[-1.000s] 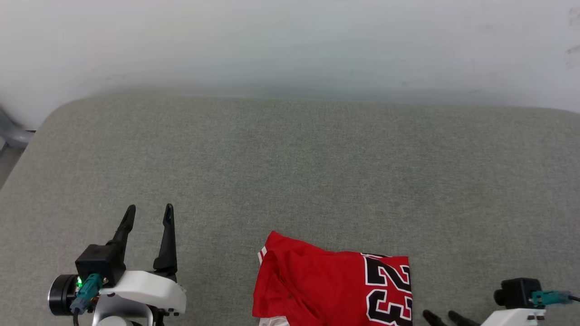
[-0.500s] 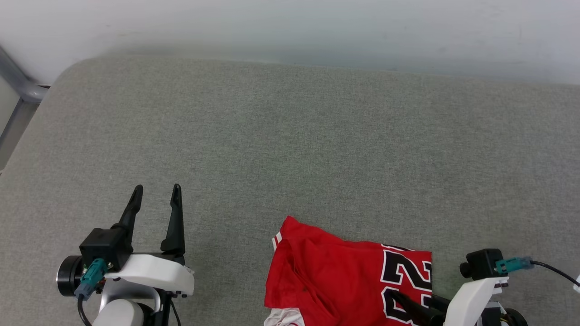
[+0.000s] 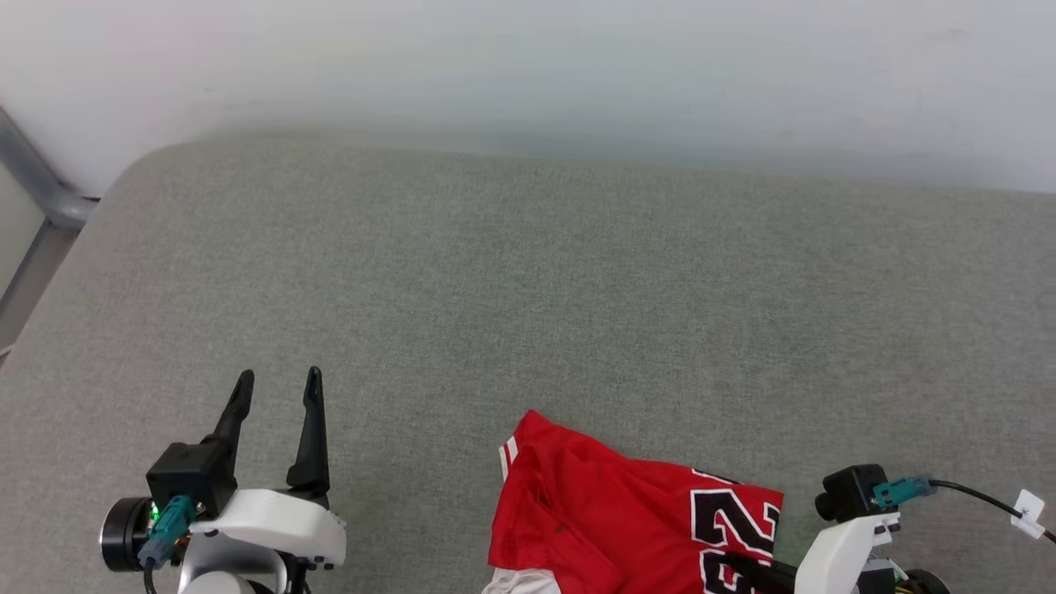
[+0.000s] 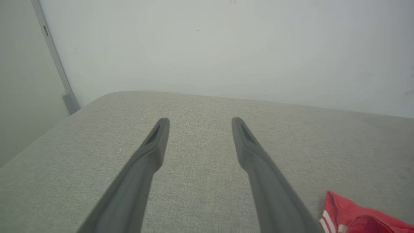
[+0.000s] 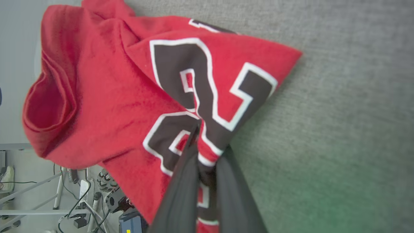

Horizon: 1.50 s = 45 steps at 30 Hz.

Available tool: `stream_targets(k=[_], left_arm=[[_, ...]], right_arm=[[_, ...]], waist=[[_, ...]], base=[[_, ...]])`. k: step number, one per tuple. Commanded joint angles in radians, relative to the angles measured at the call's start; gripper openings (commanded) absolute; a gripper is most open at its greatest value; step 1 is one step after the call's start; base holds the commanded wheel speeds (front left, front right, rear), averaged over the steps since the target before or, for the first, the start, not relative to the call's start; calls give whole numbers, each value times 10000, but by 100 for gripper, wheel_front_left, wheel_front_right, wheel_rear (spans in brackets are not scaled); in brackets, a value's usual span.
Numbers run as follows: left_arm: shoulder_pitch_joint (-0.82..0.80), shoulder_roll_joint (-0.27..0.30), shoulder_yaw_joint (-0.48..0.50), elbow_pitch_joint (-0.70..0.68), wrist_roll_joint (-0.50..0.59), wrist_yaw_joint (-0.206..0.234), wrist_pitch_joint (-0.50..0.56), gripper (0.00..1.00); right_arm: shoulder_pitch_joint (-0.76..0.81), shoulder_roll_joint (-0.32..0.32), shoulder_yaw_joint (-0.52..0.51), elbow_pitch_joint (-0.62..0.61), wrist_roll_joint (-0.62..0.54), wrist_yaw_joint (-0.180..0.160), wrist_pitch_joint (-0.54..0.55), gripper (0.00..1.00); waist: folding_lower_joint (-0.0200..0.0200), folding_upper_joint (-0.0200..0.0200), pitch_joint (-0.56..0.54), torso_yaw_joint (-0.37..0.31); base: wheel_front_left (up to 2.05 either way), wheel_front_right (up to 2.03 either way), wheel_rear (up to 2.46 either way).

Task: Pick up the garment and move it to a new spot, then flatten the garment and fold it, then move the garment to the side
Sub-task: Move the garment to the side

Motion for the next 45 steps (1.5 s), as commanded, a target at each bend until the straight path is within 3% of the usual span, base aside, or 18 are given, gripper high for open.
stream_targets(k=[1, 7, 12, 18, 25, 35, 45], left_arm=[[163, -12, 37, -3, 87, -50, -46, 100], [609, 37, 111, -202, 134, 10, -39, 100], [714, -94, 143, -527, 154, 67, -36, 100], [423, -7, 118, -898, 286, 47, -36, 100], [-335, 412, -11, -1527, 694, -4, 245, 100], [-1727, 1220, -82, -3020, 1330, -134, 1185, 100], [-2799, 1766, -180, -4402, 1712, -312, 1968, 100]], right_arm=[[-54, -202, 47, 19, -86, -19, -38, 0], [-373, -781, 182, -506, -445, -14, -8, 0], [-817, -1647, 137, -1042, -1038, -17, 362, 0], [-1644, -2183, -82, -1481, -1486, -16, 642, 0], [-2969, -2210, -441, -832, -1549, -16, 391, 0], [-5013, -2324, -1642, 974, -2073, -14, -308, 0], [-6454, -2580, -3328, 2460, -2338, -16, -1196, 0]], waist=[[-1, 0, -496, -349], [-1, 0, -1033, -1260], [-1, 0, -947, -2237], [-1, 0, -189, -3525], [-1, 0, 1191, -4675], [-1, 0, 3355, -5207], [-1, 0, 5221, -4937]], base=[[0, 0, 0], [0, 0, 0], [0, 0, 0], [0, 0, 0], [0, 0, 0], [0, 0, 0], [0, 0, 0]])
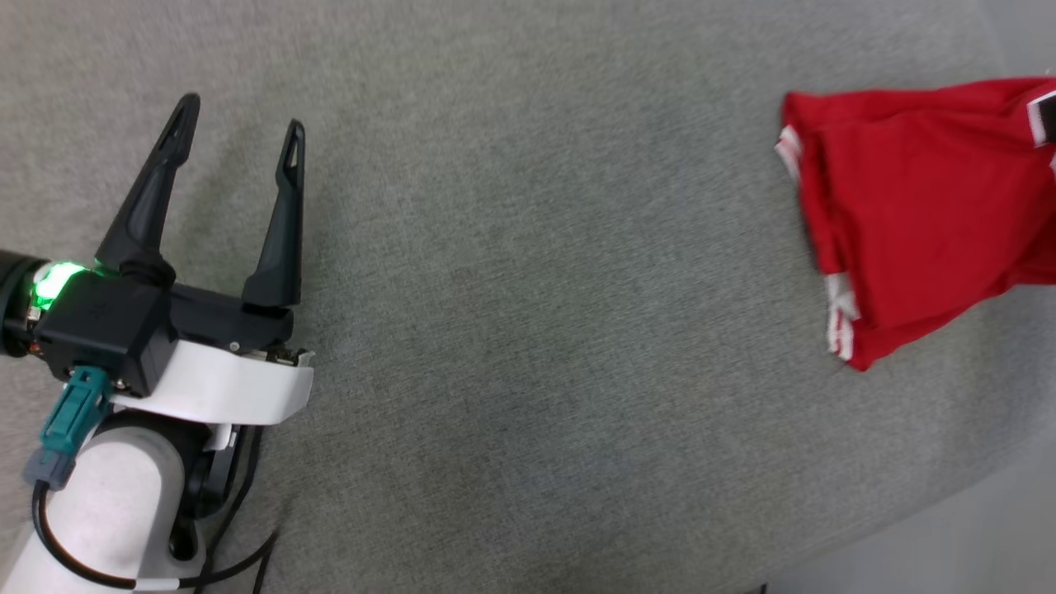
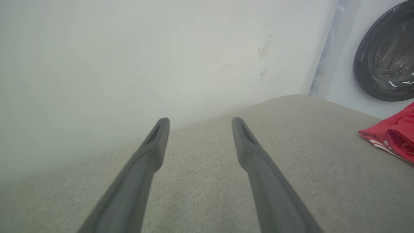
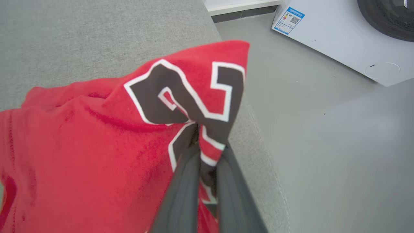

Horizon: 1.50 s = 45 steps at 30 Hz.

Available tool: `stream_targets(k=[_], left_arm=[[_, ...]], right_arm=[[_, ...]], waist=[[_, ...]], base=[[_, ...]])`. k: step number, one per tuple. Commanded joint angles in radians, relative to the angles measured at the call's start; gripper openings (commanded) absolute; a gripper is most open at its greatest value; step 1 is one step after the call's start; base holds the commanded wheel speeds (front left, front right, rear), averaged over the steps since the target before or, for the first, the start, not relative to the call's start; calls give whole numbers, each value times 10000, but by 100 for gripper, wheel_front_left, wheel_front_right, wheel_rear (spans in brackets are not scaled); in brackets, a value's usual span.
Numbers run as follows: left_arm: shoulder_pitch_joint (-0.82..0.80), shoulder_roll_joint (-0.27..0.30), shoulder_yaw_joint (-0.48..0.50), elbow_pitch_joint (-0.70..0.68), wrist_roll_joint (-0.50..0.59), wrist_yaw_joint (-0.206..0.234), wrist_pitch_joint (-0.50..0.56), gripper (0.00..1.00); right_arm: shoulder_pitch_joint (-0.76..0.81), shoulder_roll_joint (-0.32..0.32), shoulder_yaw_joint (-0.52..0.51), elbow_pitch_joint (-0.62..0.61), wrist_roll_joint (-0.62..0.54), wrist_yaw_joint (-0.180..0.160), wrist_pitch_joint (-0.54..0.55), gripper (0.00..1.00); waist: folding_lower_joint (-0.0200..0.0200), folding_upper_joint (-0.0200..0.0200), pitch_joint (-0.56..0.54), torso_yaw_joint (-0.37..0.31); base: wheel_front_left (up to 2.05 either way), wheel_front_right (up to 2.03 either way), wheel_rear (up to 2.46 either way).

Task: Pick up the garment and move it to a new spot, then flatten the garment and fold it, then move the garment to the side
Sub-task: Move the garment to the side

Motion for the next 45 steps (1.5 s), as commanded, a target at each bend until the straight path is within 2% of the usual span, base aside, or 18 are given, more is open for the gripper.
stream_targets(k=[1, 8, 9, 10, 11, 18, 22, 26, 33, 45], left_arm=[[-204, 69, -32, -99, 41, -61, 58, 100], [-787, 111, -217, -459, 144, -227, 189, 100], [-846, 89, -254, -452, 127, -243, 164, 100], [-895, 73, -293, -421, 122, -244, 131, 100], [-918, 54, -320, -376, 120, -257, 100, 100], [-845, -123, -461, 54, 7, -282, -203, 100], [-591, -332, -574, 500, -123, -189, -494, 100], [-244, -650, -713, 1039, -310, -117, -849, 100], [632, -995, -703, 1973, -679, 112, -1272, 100], [2159, -1503, -282, 2953, -1319, 601, -1773, 100]], right_arm=[[-241, -86, -143, 146, -65, -12, -65, 0], [-963, -52, -1364, 1208, -1150, -13, -1120, 0], [-1034, 17, -1541, 1461, -1401, -13, -1262, 15], [-1153, 82, -1659, 1661, -1587, -13, -1435, 46], [-1293, 184, -1809, 1851, -1725, -13, -1619, 100], [-1551, 385, -2741, 2644, -3151, -13, -2971, 100], [-1327, 564, -3367, 2510, -4022, -13, -3969, 100], [-788, 896, -3680, 2127, -4303, -13, -4694, 100], [600, 1860, -3353, 1062, -4432, -13, -5528, 100], [3706, 3445, -2307, -1193, -4131, -12, -5549, 100]], waist=[[-3, 0, 661, 112], [-3, 0, 1428, 452], [-3, 0, 1469, 488], [-3, 0, 1487, 522], [-3, 0, 1486, 559], [-3, 0, 1113, 790], [-3, 0, 541, 950], [-3, 0, -268, 1169], [-3, 0, -1630, 1565], [-3, 0, -3500, 2577]], base=[[0, 0, 0], [0, 0, 0], [0, 0, 0], [0, 0, 0], [0, 0, 0], [0, 0, 0], [0, 0, 0], [0, 0, 0], [0, 0, 0], [0, 0, 0]])
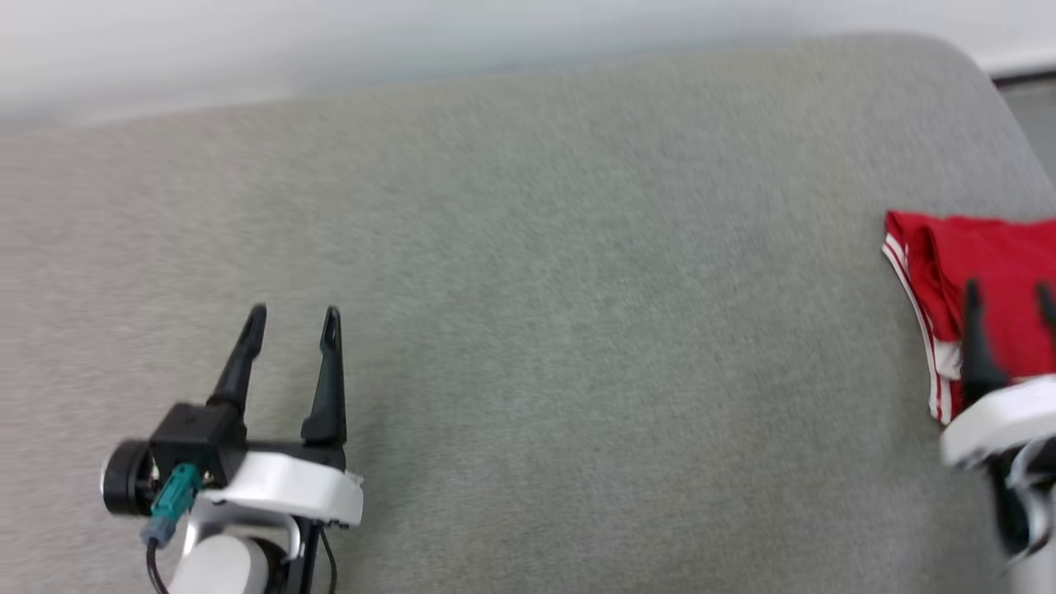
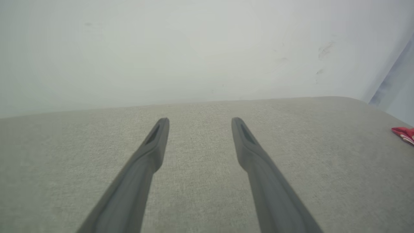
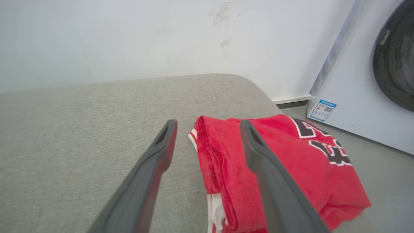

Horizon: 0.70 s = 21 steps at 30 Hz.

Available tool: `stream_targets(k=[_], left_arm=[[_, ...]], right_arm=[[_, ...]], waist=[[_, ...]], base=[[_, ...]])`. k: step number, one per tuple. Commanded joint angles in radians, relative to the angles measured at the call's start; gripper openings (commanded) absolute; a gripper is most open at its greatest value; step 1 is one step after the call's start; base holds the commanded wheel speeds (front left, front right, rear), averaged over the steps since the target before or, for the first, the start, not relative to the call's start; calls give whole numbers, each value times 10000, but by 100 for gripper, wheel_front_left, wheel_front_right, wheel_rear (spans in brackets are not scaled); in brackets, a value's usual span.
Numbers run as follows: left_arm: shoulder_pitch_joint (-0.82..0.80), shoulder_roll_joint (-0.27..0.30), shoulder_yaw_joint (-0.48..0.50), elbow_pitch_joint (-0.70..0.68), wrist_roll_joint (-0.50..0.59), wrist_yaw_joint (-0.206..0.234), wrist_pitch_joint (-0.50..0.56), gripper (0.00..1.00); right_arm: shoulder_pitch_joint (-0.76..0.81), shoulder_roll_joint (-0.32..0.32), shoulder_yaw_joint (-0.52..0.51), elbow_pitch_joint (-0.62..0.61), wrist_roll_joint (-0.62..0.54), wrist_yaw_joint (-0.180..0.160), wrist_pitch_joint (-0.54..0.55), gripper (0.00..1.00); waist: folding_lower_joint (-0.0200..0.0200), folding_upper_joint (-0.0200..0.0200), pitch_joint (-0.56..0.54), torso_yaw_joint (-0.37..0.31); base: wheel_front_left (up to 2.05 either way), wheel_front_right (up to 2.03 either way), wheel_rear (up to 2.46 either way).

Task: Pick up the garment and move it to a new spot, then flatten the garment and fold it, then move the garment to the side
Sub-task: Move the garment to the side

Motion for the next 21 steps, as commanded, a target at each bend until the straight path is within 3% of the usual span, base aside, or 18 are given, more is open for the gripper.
stream_targets(k=[1, 13, 21], left_arm=[[232, -110, 76, 109, -123, 87, -73, 100], [1414, -407, 576, 752, -322, 217, -223, 100], [1695, -429, 581, 1167, -128, 67, -243, 100]], right_arm=[[426, 209, 89, -252, -19, -12, 74, 100], [2774, 1167, 1093, -2733, 24, -12, 821, 100], [3720, 1314, 1688, -4238, -156, -12, 1412, 100]], waist=[[3, 0, -638, 494], [3, 0, -2052, 1394], [3, 0, -2741, 1786]], base=[[0, 0, 0], [0, 0, 0], [0, 0, 0]])
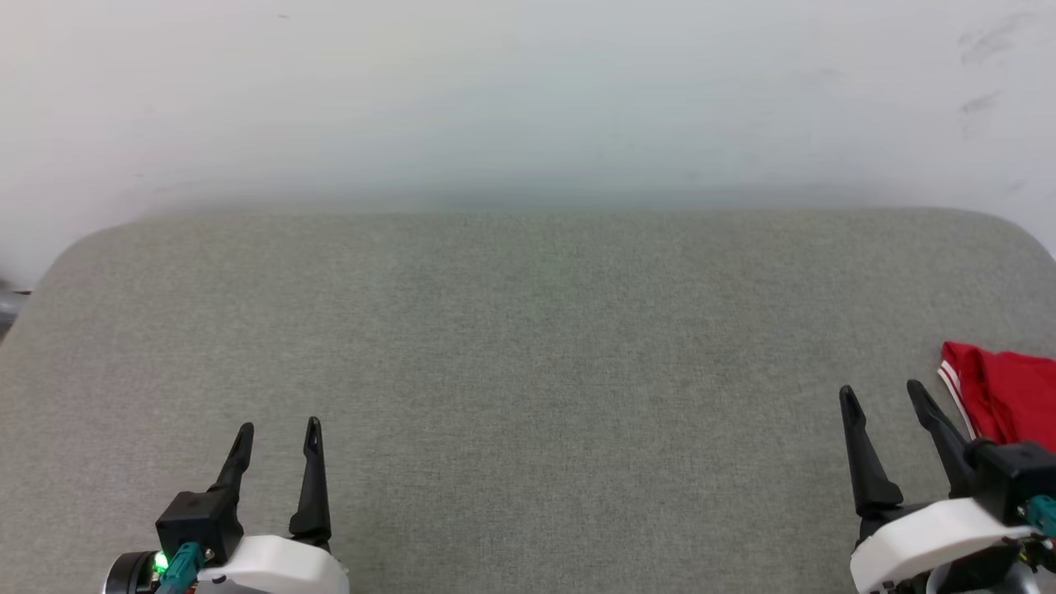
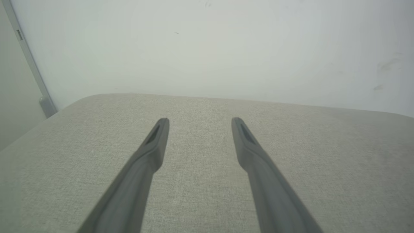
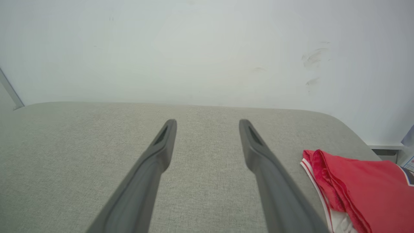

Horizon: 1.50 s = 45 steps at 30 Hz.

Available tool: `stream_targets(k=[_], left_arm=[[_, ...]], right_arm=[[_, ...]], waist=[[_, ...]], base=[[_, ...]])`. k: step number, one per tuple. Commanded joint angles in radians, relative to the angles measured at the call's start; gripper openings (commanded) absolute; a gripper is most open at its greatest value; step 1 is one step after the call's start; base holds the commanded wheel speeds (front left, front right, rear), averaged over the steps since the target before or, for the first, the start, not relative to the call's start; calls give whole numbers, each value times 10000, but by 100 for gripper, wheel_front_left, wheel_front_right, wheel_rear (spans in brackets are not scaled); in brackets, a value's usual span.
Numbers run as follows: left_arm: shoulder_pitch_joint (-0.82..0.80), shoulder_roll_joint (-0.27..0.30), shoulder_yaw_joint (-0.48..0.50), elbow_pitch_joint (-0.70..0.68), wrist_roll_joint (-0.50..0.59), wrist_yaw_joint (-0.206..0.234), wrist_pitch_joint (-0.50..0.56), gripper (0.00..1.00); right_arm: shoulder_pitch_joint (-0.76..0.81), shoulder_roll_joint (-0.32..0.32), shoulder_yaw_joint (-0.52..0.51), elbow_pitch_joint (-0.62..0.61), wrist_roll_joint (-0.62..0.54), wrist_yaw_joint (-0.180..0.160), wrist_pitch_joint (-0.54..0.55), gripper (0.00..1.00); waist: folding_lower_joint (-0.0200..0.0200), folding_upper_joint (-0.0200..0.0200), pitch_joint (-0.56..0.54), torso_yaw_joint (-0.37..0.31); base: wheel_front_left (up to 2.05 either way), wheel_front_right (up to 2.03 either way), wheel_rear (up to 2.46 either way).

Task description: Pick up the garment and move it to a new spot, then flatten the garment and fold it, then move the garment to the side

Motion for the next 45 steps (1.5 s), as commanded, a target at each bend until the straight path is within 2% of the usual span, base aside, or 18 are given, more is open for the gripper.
stream_targets(k=[1, 11, 33, 34, 37, 45], left_arm=[[118, 43, 52, 47, 115, -31, -68, 100], [362, 36, 56, 449, 96, -241, -71, 100], [93, 1, 33, 1039, 125, -547, -73, 100], [186, -12, 26, 1020, 78, -545, 5, 0], [279, -111, 13, 1214, -80, -572, 87, 0], [82, -345, 389, 1255, -1425, -849, 506, 0]], right_arm=[[269, 50, 24, -298, -53, -12, 64, 100], [1618, 141, -203, -1374, 235, -12, 544, 100], [1735, 145, -144, -1555, 646, -12, 560, 100], [1732, 102, -124, -1522, 613, 0, 559, 0], [1750, 106, -86, -1278, 768, 0, 548, 0], [1391, 64, -70, -830, 2426, -1, 596, 0]], waist=[[2, 0, -212, 134], [2, 0, -630, 51], [2, 0, -730, 49], [2, 0, -730, 49], [2, 0, -724, 49], [2, 0, -672, 43]], base=[[0, 0, 0], [0, 0, 0], [0, 0, 0], [0, 0, 0], [0, 0, 0], [0, 0, 0]])
